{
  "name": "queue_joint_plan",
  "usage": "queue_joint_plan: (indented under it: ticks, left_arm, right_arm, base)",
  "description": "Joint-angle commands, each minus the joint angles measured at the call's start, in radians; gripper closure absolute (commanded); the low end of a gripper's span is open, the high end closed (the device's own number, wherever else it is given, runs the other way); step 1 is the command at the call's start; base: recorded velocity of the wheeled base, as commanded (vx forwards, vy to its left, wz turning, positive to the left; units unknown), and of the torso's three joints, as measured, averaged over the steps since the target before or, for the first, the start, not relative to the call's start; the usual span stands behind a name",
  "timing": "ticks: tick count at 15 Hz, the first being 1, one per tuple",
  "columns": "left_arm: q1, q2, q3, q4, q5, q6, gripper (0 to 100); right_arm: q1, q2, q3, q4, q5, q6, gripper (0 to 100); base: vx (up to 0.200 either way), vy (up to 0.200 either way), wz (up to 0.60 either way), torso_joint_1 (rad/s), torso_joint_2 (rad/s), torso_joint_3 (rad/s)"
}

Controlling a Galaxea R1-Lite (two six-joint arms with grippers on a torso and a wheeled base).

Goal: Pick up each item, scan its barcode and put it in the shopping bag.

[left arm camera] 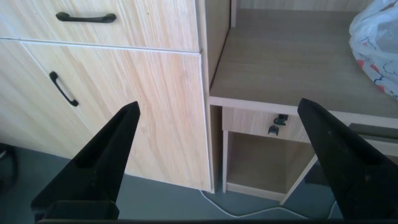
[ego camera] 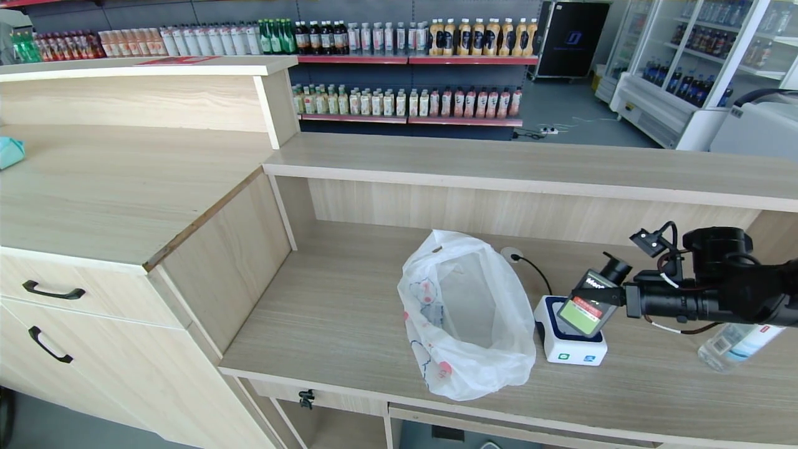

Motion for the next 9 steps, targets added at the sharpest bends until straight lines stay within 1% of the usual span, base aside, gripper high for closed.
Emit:
queue_joint_plan:
  ticks: [1,5,9]
  left_arm:
    - [0.0,0.0,0.0,0.0,0.0,0.0,0]
    - [0.002,0.0,0.0,0.0,0.0,0.0,0]
    - [0.0,0.0,0.0,0.0,0.0,0.0,0]
  right_arm:
    - [0.01,0.01,-0.008,-0.001,0.0,0.002,100]
    - [0.04,0.013,-0.01,-0.004,0.0,0.004,100]
    - [0.05,0.015,-0.01,-0.015,-0.001,0.005,100]
  base:
    - [0.0,0.0,0.0,0.0,0.0,0.0]
    - [0.0,0.0,0.0,0.0,0.0,0.0]
    - [0.0,0.0,0.0,0.0,0.0,0.0]
